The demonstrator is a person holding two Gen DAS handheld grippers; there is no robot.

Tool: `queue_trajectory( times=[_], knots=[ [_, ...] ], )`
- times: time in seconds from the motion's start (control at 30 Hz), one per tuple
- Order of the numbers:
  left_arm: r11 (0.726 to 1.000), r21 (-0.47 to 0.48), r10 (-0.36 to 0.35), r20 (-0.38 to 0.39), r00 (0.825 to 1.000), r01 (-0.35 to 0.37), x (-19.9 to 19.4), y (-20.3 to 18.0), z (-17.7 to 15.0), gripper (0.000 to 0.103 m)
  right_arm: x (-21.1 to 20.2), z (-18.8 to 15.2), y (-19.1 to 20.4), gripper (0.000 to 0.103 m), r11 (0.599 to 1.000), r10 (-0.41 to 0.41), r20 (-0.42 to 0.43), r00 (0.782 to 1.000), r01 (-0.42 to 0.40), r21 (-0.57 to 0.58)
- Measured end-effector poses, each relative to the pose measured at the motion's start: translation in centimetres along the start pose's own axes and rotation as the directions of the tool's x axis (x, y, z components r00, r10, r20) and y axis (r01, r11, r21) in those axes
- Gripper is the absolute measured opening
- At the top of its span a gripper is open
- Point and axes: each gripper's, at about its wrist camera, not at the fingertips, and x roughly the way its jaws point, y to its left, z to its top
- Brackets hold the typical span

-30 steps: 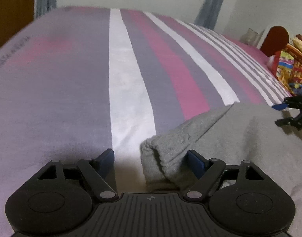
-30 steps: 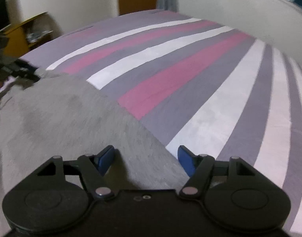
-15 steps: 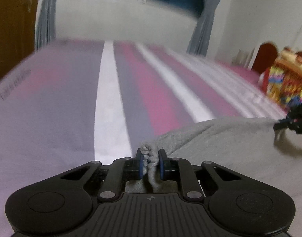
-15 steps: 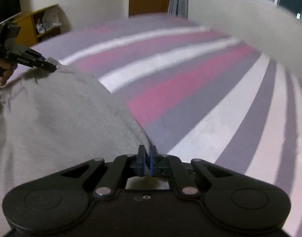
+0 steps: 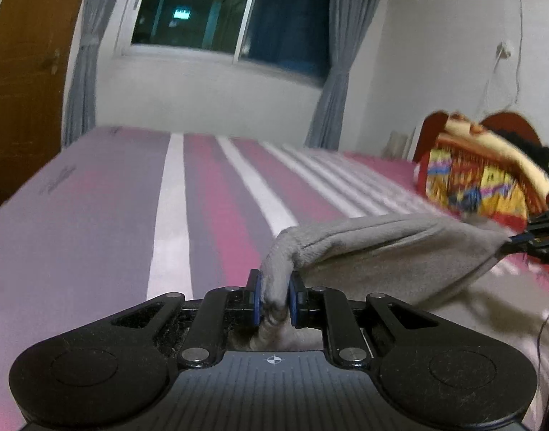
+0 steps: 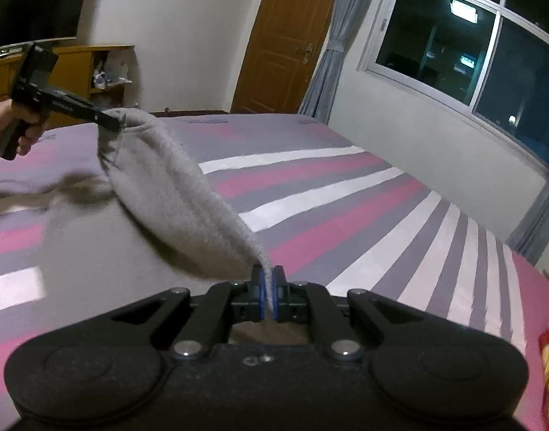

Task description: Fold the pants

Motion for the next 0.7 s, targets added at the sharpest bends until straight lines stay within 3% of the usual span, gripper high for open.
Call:
queue_trajectory(
  times=[0.1,0.2,0.3,0.33,0.4,0.43,0.5,0.57,0.63,0.7],
  knots=[
    [0.997,-0.068,0.022,-0.061,0.998,-0.026,-1.3,0.1,-4.9,0.017,-0.4,-3.7,2.5,0.005,0.995,0.018,-0.035,0.999,-0.014,0.101],
    [0.988,-0.138,0.055,-0.109,0.993,-0.07,-1.3,0.5,-8.3,0.024,1.2,-7.5,4.2,0.016,0.977,0.039,-0.113,0.993,-0.014,0.214],
    [0.97,-0.208,0.104,-0.095,0.99,-0.122,-3.4,0.4,-9.9,0.024,1.1,-9.2,3.9,0.025,0.946,0.024,-0.156,0.988,0.028,0.323],
    [0.964,-0.235,0.11,-0.082,0.991,-0.126,-4.0,0.4,-10.3,0.024,0.4,-9.5,3.3,0.032,0.93,0.024,-0.143,0.989,0.03,0.366],
    [0.942,-0.312,0.12,-0.042,0.992,-0.127,-5.9,0.5,-10.7,0.024,-1.2,-9.6,1.8,0.033,0.885,0.028,-0.104,0.994,0.023,0.464],
    [0.927,-0.354,0.122,-0.018,0.992,-0.12,-6.8,0.5,-11.0,0.026,-1.9,-9.8,1.1,0.033,0.856,0.029,-0.085,0.996,0.019,0.517],
    [0.898,-0.435,0.09,0.028,0.996,-0.069,-7.8,0.6,-11.6,0.053,-2.7,-9.9,-0.1,0.036,0.794,0.02,-0.054,0.998,0.017,0.608],
    [0.843,-0.537,0.044,0.058,0.997,-0.006,-7.4,0.7,-11.9,0.066,-2.3,-10.5,-1.8,0.041,0.712,0.027,-0.048,0.998,0.014,0.703],
    [0.768,-0.639,-0.003,0.057,0.998,0.038,-5.6,0.8,-12.2,0.066,-1.2,-11.5,-3.0,0.044,0.619,0.043,-0.055,0.998,0.016,0.785],
    [0.717,-0.697,-0.014,0.003,1.0,0.012,-3.8,1.3,-12.6,0.066,0.2,-12.2,-3.8,0.044,0.552,0.04,-0.085,0.996,0.049,0.833]
  ],
)
